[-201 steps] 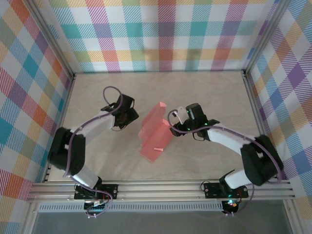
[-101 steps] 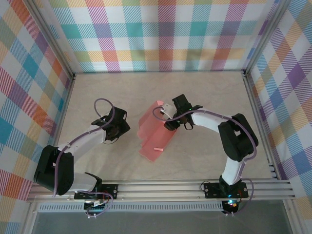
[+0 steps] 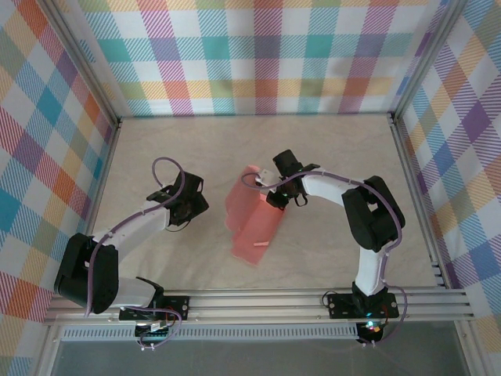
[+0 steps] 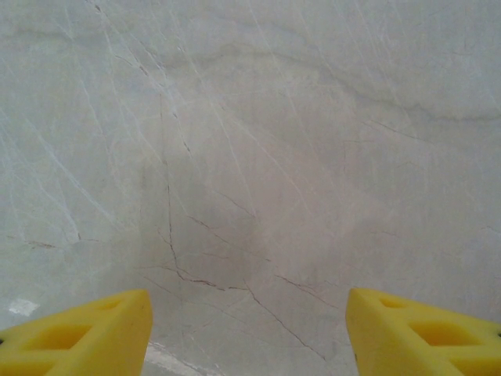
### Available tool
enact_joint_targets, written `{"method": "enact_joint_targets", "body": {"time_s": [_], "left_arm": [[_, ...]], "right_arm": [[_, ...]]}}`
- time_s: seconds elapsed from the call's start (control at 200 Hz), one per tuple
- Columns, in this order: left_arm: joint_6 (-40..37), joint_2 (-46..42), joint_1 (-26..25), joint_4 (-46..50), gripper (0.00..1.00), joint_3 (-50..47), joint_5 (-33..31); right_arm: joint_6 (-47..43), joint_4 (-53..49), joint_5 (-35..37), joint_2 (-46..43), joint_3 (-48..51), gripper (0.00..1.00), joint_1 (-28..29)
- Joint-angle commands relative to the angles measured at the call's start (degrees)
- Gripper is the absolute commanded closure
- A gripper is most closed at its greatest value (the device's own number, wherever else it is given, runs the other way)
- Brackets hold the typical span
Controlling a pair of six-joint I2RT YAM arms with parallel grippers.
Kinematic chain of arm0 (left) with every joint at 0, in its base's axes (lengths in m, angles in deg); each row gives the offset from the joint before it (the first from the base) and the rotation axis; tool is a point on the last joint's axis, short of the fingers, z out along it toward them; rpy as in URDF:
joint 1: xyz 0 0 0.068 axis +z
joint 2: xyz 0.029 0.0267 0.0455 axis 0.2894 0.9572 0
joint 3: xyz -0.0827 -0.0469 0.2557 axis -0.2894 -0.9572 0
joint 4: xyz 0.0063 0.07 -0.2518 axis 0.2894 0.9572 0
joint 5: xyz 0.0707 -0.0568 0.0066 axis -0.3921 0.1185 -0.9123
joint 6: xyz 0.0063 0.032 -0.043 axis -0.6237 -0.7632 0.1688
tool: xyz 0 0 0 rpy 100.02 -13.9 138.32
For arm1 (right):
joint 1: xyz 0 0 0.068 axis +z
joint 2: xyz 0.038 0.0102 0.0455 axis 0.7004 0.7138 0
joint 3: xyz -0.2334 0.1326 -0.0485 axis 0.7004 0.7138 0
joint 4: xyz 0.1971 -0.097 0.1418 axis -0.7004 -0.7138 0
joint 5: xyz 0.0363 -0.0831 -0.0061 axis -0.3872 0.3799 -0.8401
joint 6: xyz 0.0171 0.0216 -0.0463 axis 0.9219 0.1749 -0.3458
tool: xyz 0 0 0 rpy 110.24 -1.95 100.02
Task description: Fold the paper box
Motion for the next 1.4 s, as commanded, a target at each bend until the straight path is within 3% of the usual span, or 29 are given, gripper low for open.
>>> {"method": "enact_joint_targets", "body": {"time_s": [0.0, 0.275, 0.445, 0.57, 0.8, 0.995, 1.035, 1.11, 1.255, 1.395], "left_arm": [[-1.8, -1.4, 0.6, -0.1, 0.34, 0.9, -0.7], [-2.7, -3.0, 2.7, -0.5, 0.33, 0.3, 0.2], [-2.8, -4.5, 3.7, -0.4, 0.33, -0.8, 0.2], [1.6, -6.2, 3.4, 1.9, 0.31, -1.6, 0.4], [7.1, -10.1, -4.9, 3.3, 0.29, -2.3, -3.7], [7.0, -8.5, -9.9, -3.5, 0.26, -3.6, 0.6], [5.9, -7.4, -10.3, -4.2, 0.21, -2.8, 1.2], [-2.0, -5.2, -10.2, -10.7, 0.0, -2.3, 5.2], [-16.8, -1.4, -8.2, -18.6, 0.0, -1.1, 10.1], [-18.5, 2.0, -3.2, -20.5, 0.04, 2.4, 17.9]], "right_arm": [[0.6, -1.1, 1.3, -0.6, 0.2, 0.9, 0.3], [19.1, 2.5, 7.8, -4.5, 0.8, 0.98, 0.4], [31.6, 2.1, 16.5, -5.6, 2.2, 0.94, 0.4], [41.6, 2.2, 22.6, -6.4, 3.7, 0.93, 0.4], [52.5, 2.4, 24.4, -5.9, 3.9, 0.92, 0.0], [53.6, -0.5, 25.1, -4.7, 2.1, 0.93, -0.3], [53.3, -0.3, 24.5, -4.8, 2.3, 0.93, -0.4], [52.1, 0.1, 22.9, -5.2, 2.8, 0.93, -0.4], [49.9, -1.4, 19.6, -5.7, 2.6, 0.94, -1.1], [49.5, -3.6, 11.6, -6.9, 2.4, 0.94, -3.6]]}}
